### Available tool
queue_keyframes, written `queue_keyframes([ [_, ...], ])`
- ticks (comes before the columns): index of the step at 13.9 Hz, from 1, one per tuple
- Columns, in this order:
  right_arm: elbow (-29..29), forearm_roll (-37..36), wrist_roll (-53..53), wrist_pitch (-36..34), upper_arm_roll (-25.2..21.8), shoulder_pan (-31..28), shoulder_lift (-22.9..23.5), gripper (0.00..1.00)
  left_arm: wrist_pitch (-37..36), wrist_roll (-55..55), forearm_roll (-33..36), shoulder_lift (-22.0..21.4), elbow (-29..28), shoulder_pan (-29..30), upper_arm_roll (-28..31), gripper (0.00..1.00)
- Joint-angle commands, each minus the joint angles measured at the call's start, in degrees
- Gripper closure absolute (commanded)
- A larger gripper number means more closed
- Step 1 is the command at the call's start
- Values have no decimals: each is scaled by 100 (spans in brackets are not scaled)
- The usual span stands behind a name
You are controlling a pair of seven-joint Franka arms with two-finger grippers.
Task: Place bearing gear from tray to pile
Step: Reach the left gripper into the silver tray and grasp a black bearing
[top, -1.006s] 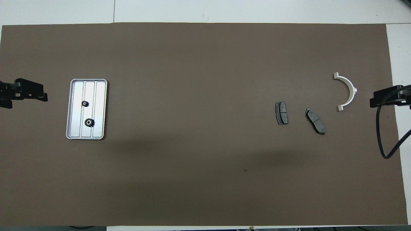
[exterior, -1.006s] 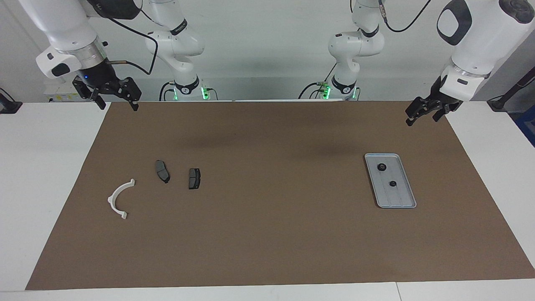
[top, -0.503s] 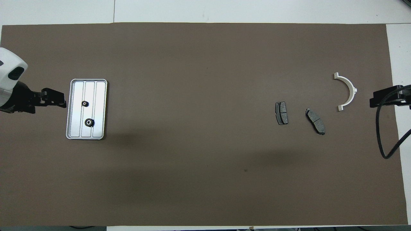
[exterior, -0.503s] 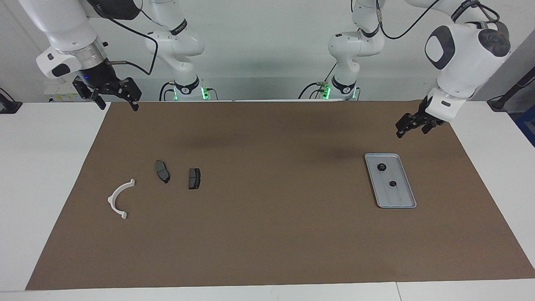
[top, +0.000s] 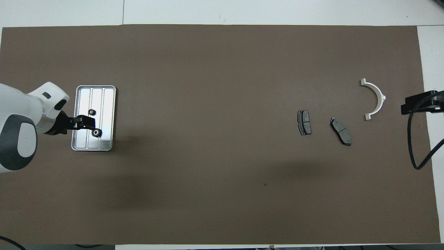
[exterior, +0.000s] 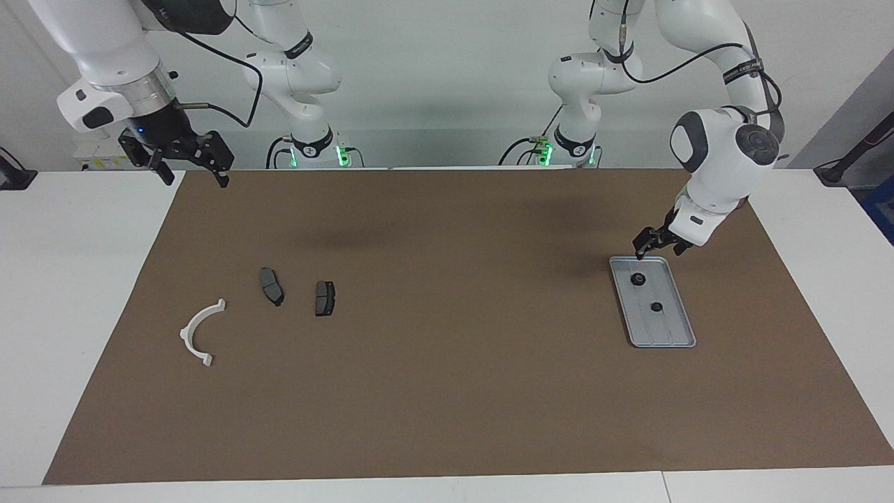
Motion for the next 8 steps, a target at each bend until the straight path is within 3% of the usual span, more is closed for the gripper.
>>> queue_keyframes([
  [1, -105, 4, -143, 120, 43, -103, -37, 0, 413, -3, 21, 158, -190, -32, 18, 8],
  [8, -105, 4, -117, 129, 43, -94, -37, 0, 1090, -91, 21, 712, -392, -23, 18, 8],
])
